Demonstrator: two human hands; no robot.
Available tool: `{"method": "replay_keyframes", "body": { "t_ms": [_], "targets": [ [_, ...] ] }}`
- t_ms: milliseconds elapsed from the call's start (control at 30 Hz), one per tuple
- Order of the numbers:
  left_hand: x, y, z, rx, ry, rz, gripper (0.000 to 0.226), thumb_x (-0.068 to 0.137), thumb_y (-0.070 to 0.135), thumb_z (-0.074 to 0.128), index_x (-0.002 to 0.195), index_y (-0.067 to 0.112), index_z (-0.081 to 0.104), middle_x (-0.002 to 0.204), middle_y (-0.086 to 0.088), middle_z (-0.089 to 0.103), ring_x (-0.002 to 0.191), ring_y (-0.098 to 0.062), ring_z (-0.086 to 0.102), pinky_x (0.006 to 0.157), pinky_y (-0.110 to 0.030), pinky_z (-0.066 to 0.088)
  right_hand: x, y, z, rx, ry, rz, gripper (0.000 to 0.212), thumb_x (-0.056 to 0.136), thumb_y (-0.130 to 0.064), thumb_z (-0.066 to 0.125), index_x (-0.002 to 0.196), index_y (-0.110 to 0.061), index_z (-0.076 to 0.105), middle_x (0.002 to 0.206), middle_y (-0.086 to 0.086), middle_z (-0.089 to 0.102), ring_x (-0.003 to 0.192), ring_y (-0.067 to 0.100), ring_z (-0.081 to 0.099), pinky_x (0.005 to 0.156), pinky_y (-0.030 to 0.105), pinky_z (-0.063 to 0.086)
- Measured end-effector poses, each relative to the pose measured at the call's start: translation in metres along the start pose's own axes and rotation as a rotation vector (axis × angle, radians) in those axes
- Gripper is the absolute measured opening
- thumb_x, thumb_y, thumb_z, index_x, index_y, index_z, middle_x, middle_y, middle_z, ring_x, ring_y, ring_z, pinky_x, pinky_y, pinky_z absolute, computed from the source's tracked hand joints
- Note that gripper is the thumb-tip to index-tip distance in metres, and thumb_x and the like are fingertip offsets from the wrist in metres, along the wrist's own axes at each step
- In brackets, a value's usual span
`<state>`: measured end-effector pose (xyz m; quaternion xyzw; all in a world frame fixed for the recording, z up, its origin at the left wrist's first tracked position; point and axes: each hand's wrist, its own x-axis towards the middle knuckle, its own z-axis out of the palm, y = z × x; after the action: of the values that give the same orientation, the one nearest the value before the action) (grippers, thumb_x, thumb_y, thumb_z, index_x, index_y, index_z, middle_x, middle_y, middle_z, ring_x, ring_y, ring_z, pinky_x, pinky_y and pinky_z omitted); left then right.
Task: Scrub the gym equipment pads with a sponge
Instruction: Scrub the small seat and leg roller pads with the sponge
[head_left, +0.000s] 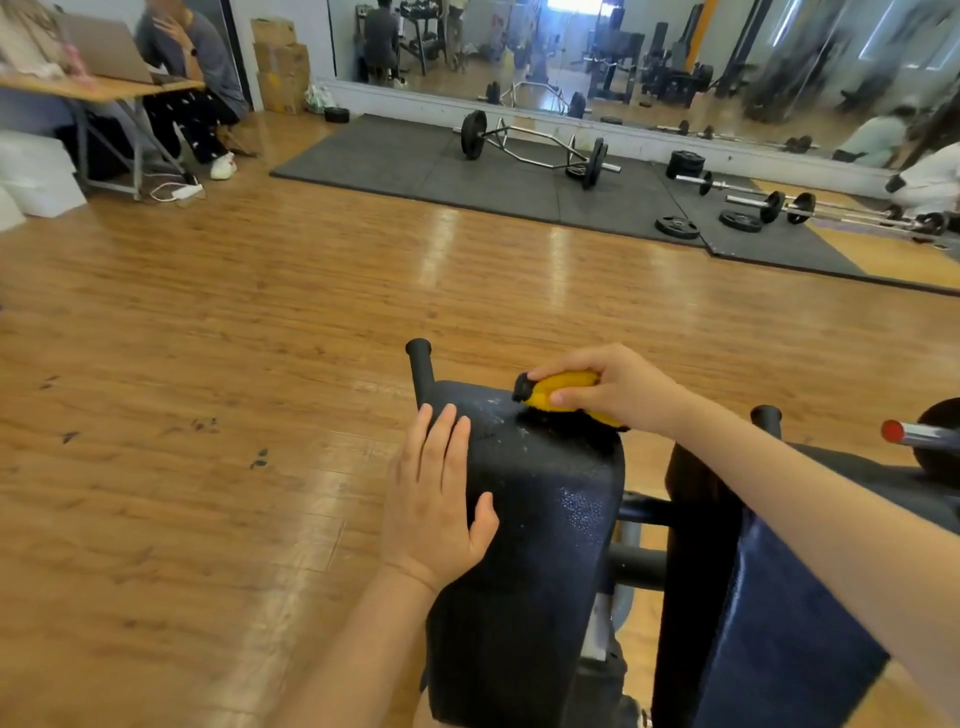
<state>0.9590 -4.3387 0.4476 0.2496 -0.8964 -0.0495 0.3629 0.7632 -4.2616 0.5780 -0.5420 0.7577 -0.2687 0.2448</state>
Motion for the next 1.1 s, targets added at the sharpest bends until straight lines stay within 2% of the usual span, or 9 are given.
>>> {"method": "replay_keyframes", "body": {
  "t_ms": [133, 267, 333, 433, 567, 767, 867, 1000, 1100],
  "targets": [
    [-0.001, -0.002, 0.003, 0.001, 0.015, 0.021, 0.067, 0.078, 0.033, 0.046, 0.136, 0.002, 0.034, 0.145, -0.015, 0.032, 0.138, -0.034, 0.026, 0.111, -0.036, 0.021, 0.057, -0.019, 0.017, -0.002, -0.045, -0.084, 0.030, 0.087, -0.015, 0.062, 0.112, -0.031, 0.062, 0.114, -0.007, 0.058, 0.103, 0.008, 0.051, 0.085, 0.014, 0.040],
    [0.000, -0.002, 0.002, -0.003, 0.029, 0.033, 0.068, 0.077, 0.032, 0.047, 0.137, 0.001, 0.034, 0.145, -0.015, 0.031, 0.138, -0.034, 0.026, 0.113, -0.040, 0.023, 0.082, -0.014, 0.043, -0.002, -0.271, -0.152, 0.033, 0.089, -0.017, 0.060, 0.114, -0.039, 0.058, 0.126, 0.001, 0.060, 0.116, 0.020, 0.054, 0.103, 0.034, 0.039],
    [0.000, -0.003, 0.003, -0.012, 0.026, 0.035, 0.068, 0.077, 0.031, 0.048, 0.137, 0.002, 0.034, 0.145, -0.015, 0.031, 0.139, -0.034, 0.025, 0.113, -0.041, 0.024, 0.080, -0.003, 0.037, 0.030, -0.299, -0.126, 0.033, 0.090, -0.017, 0.058, 0.116, -0.037, 0.057, 0.128, 0.001, 0.059, 0.119, 0.020, 0.053, 0.104, 0.030, 0.038],
    [0.000, -0.002, 0.002, -0.025, 0.027, 0.041, 0.068, 0.077, 0.030, 0.048, 0.137, 0.001, 0.034, 0.145, -0.016, 0.031, 0.139, -0.035, 0.025, 0.114, -0.041, 0.025, 0.066, 0.018, 0.024, 0.087, -0.259, -0.086, 0.034, 0.089, -0.011, 0.059, 0.119, -0.027, 0.060, 0.126, -0.002, 0.060, 0.119, 0.017, 0.053, 0.095, 0.014, 0.038],
    [0.001, -0.002, 0.003, -0.037, 0.060, 0.064, 0.066, 0.078, 0.028, 0.046, 0.136, 0.000, 0.034, 0.144, -0.017, 0.031, 0.138, -0.036, 0.025, 0.118, -0.037, 0.018, 0.039, 0.045, 0.008, 0.124, -0.167, -0.012, 0.031, 0.088, -0.005, 0.059, 0.115, -0.019, 0.063, 0.123, -0.003, 0.061, 0.118, 0.016, 0.054, 0.100, 0.021, 0.036],
    [0.001, -0.003, 0.003, -0.037, 0.062, 0.071, 0.065, 0.079, 0.029, 0.045, 0.135, 0.000, 0.035, 0.143, -0.017, 0.032, 0.137, -0.037, 0.026, 0.115, -0.040, 0.021, 0.012, 0.053, 0.001, 0.204, -0.045, 0.043, 0.035, 0.088, -0.002, 0.058, 0.090, -0.036, 0.067, 0.111, -0.015, 0.061, 0.113, 0.012, 0.054, 0.095, 0.019, 0.038],
    [0.001, -0.003, 0.003, -0.029, 0.053, 0.066, 0.066, 0.078, 0.029, 0.047, 0.135, -0.001, 0.035, 0.143, -0.018, 0.033, 0.137, -0.037, 0.026, 0.115, -0.040, 0.022, 0.023, 0.027, -0.005, 0.136, -0.037, 0.004, 0.032, 0.088, -0.005, 0.058, 0.101, -0.034, 0.064, 0.114, -0.010, 0.060, 0.110, 0.012, 0.053, 0.082, 0.010, 0.038],
    [0.001, -0.003, 0.003, -0.016, 0.037, 0.049, 0.067, 0.077, 0.030, 0.047, 0.136, 0.000, 0.035, 0.144, -0.017, 0.032, 0.138, -0.036, 0.026, 0.115, -0.039, 0.021, 0.065, -0.018, 0.017, 0.050, -0.059, -0.167, 0.031, 0.089, -0.009, 0.057, 0.112, -0.030, 0.062, 0.122, -0.006, 0.060, 0.113, 0.008, 0.052, 0.100, 0.020, 0.033],
    [0.000, -0.002, 0.002, -0.002, 0.025, 0.039, 0.068, 0.077, 0.031, 0.047, 0.136, 0.001, 0.034, 0.144, -0.016, 0.031, 0.138, -0.035, 0.026, 0.115, -0.039, 0.021, 0.088, -0.026, 0.045, -0.054, -0.215, -0.151, 0.031, 0.092, -0.012, 0.055, 0.119, -0.024, 0.062, 0.122, -0.004, 0.060, 0.109, 0.007, 0.051, 0.100, 0.023, 0.036]
  ]
}}
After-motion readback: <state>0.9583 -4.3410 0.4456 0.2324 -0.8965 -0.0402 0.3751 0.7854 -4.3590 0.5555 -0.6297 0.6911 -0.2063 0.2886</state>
